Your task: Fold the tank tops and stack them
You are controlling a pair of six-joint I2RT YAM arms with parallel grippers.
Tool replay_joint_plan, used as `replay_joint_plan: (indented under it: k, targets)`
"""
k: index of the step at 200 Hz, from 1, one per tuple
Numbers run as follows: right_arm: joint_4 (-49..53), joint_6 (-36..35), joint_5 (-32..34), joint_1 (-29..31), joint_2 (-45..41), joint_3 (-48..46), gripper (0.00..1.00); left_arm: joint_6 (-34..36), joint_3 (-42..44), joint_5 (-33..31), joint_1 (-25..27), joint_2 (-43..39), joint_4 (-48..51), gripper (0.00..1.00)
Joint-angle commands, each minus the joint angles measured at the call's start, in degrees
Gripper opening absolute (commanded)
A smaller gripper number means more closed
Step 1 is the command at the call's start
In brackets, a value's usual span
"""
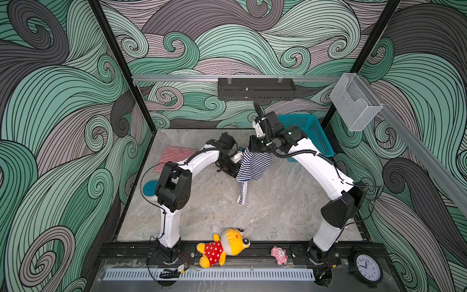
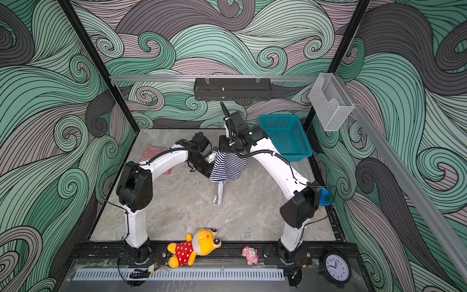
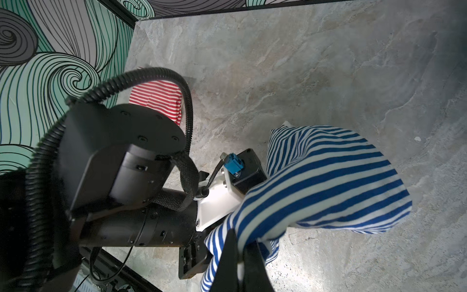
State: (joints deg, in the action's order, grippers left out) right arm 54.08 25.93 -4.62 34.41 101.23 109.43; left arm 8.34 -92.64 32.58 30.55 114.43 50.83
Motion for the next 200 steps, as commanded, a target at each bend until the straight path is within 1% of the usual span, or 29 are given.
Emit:
replay_joint_plan:
  k: [1, 19, 31, 38, 46, 51, 56, 79, 100, 118, 152, 189, 200]
  targets:
    - [0.1, 0.7, 1.7, -0.4, -2.9, -1.3, 0.0, -0.7, 0.6, 2.9, 0.9, 1.9, 0.5, 0.32]
    - [-0.1, 1.6, 3.1, -0.8, -3.6, -2.8, 0.0, -0.6, 0.7, 9.5, 1.2, 3.0, 1.6, 0.33]
    - [0.0, 2.4, 4.4, -1.2, -3.9, -3.9, 0.0, -0.3, 1.8, 12.0, 1.3, 2.7, 1.4, 0.33]
    - [0.0, 2.6, 4.6, -1.5, -3.9, -4.4, 0.0, -0.2, 2.8, 12.8, 1.3, 2.3, 0.7, 0.35]
    - [0.0, 2.6, 4.5, -1.7, -3.8, -5.0, 0.0, -0.6, 4.2, 12.8, 1.4, 1.7, -0.9, 0.37]
    - [0.0, 2.7, 4.4, -1.9, -3.6, -5.4, 0.0, -1.3, 5.0, 12.7, 1.5, 1.4, -2.1, 0.43]
    - [-0.1, 2.8, 4.4, -1.9, -3.5, -5.8, 0.0, -1.9, 5.6, 12.5, 1.7, 1.4, -3.2, 0.46]
    - [-0.1, 3.1, 4.6, -2.6, -3.0, -8.0, 0.0, -3.4, 4.8, 10.2, 3.9, 3.4, -4.2, 0.48]
    - [0.0, 3.1, 6.4, -3.9, -3.4, -10.3, 0.0, -4.2, 3.4, 5.4, 6.5, 5.2, -4.7, 0.48]
    - [0.0, 2.9, 7.8, -5.8, -4.7, -13.1, 0.0, -4.9, 2.0, -0.1, 8.6, 7.2, -4.8, 0.48]
    - [-1.6, 3.0, 5.6, -9.2, -7.5, -19.1, 0.0, -5.9, -2.5, -10.7, 11.5, 13.0, -1.2, 0.47]
    - [-2.6, 2.9, 4.4, -10.4, -9.5, -22.2, 0.0, -4.5, -4.5, -19.1, 14.3, 16.2, 1.9, 0.46]
    - [-2.6, 2.7, 4.2, -10.6, -9.9, -22.7, 0.0, -3.9, -5.1, -21.4, 14.7, 16.8, 3.4, 0.42]
